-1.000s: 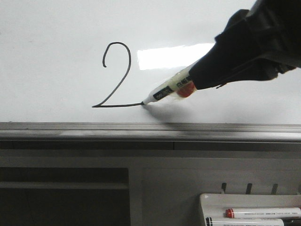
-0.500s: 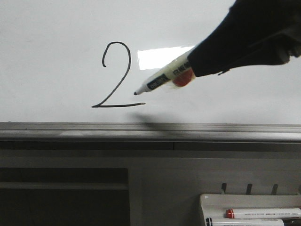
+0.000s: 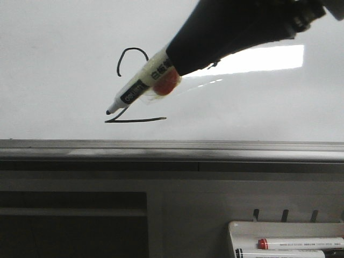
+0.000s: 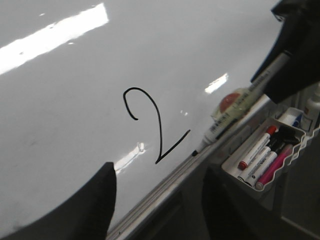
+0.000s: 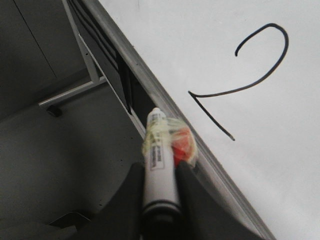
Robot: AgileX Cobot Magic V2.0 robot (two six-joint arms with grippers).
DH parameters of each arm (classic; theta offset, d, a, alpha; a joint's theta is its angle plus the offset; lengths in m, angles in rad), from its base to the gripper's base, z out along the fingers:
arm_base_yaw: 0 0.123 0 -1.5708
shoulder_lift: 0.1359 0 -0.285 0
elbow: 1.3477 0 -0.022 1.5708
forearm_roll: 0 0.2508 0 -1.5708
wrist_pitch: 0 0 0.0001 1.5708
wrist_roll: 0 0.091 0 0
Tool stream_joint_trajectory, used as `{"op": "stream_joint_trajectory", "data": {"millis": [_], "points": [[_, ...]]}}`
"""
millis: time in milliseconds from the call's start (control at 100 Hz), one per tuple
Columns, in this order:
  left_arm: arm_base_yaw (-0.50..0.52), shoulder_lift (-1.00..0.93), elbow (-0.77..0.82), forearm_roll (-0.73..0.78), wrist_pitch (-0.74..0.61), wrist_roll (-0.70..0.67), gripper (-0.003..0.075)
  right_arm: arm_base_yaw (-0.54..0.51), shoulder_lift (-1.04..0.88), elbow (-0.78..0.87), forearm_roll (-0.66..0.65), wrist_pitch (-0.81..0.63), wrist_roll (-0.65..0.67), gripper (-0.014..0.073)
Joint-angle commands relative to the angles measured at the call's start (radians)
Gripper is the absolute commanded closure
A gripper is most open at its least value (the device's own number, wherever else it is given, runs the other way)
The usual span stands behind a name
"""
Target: Write number 2 on whiteboard
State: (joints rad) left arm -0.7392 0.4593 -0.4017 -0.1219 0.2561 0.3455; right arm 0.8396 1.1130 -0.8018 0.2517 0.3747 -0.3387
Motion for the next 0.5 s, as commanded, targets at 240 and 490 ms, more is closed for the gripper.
{"op": "stream_joint_trajectory", "data": {"millis": [240,490], "points": [[-0.147,0.29,-0.026,0.041,-0.354,0.105,0.0353,0.058,0.053,-0.149,-0.004,0.007,-0.08,0.0664],[-0.153,0.438,-0.03,0.105,-0.448,0.105,0.0353,0.09,0.062,-0.173,-0.007,0.051,-0.079,0.0664]]}}
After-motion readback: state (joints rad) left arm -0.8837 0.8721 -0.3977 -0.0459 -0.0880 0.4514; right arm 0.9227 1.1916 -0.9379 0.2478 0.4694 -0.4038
